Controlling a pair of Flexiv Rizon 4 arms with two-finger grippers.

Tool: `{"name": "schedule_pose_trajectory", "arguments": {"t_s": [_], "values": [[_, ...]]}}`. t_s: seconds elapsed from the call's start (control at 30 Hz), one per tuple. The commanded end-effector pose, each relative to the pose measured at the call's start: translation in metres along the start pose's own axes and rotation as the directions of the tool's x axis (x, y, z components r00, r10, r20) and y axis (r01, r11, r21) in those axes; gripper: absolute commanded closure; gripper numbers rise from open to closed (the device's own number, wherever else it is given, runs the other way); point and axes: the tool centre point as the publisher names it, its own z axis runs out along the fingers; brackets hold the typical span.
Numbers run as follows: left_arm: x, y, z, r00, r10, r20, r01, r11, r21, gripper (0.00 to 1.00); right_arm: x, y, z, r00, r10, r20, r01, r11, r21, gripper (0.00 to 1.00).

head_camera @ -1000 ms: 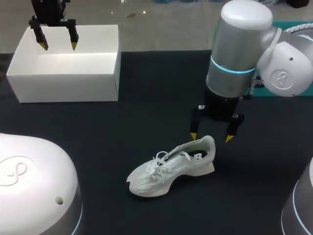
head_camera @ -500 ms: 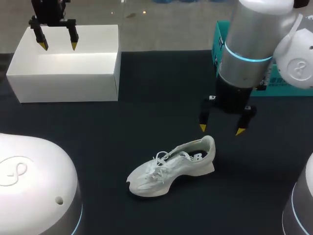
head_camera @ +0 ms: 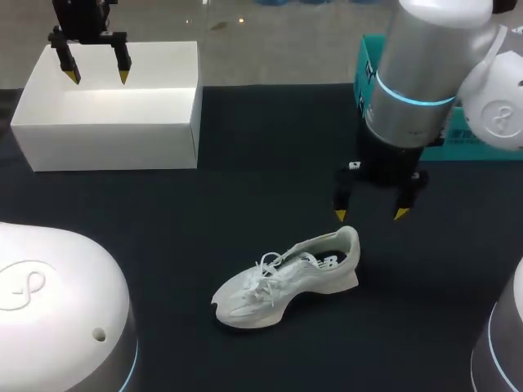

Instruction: Take the shoe out of the shoebox, open the shoe tongue, remove and reinsert the insole, then place the shoe into the shoebox

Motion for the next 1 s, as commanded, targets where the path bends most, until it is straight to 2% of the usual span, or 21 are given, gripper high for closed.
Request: {"name": "schedule_pose_trajectory", "arguments": {"t_s": [0.03,0.1,0.2,0.3,0.37,0.4,0.87,0.93,1.0], "values": [[0.000,0.000,0.000,1.000,0.000,0.000,0.000,1.000,0.000,0.00,-0.022,0.000,-0.004,0.860,-0.497,-0.115,0.489,0.867,-0.094,0.00],[0.000,0.000,0.000,1.000,0.000,0.000,0.000,1.000,0.000,0.00,-0.026,0.001,-0.007,0.808,-0.577,-0.122,0.570,0.817,-0.090,0.00],[0.000,0.000,0.000,1.000,0.000,0.000,0.000,1.000,0.000,0.00,-0.030,-0.004,-0.013,0.682,-0.719,-0.134,0.713,0.695,-0.099,0.00],[0.000,0.000,0.000,1.000,0.000,0.000,0.000,1.000,0.000,0.00,-0.033,-0.014,-0.015,0.530,-0.844,-0.083,0.842,0.535,-0.072,0.00],[0.000,0.000,0.000,1.000,0.000,0.000,0.000,1.000,0.000,0.00,-0.037,-0.021,-0.014,0.460,-0.888,0.001,0.887,0.459,-0.036,0.00],[0.000,0.000,0.000,1.000,0.000,0.000,0.000,1.000,0.000,0.00,-0.039,-0.023,-0.012,0.456,-0.889,0.045,0.890,0.456,-0.005,0.00],[0.000,0.000,0.000,1.000,0.000,0.000,0.000,1.000,0.000,0.00,-0.039,-0.023,-0.012,0.456,-0.889,0.045,0.890,0.456,-0.005,0.00],[0.000,0.000,0.000,1.000,0.000,0.000,0.000,1.000,0.000,0.00,-0.035,-0.019,-0.011,0.331,-0.941,0.068,0.937,0.320,-0.138,0.00],[0.000,0.000,0.000,1.000,0.000,0.000,0.000,1.000,0.000,0.00,-0.034,-0.017,-0.012,0.196,-0.975,0.107,0.962,0.170,-0.212,0.00]]}}
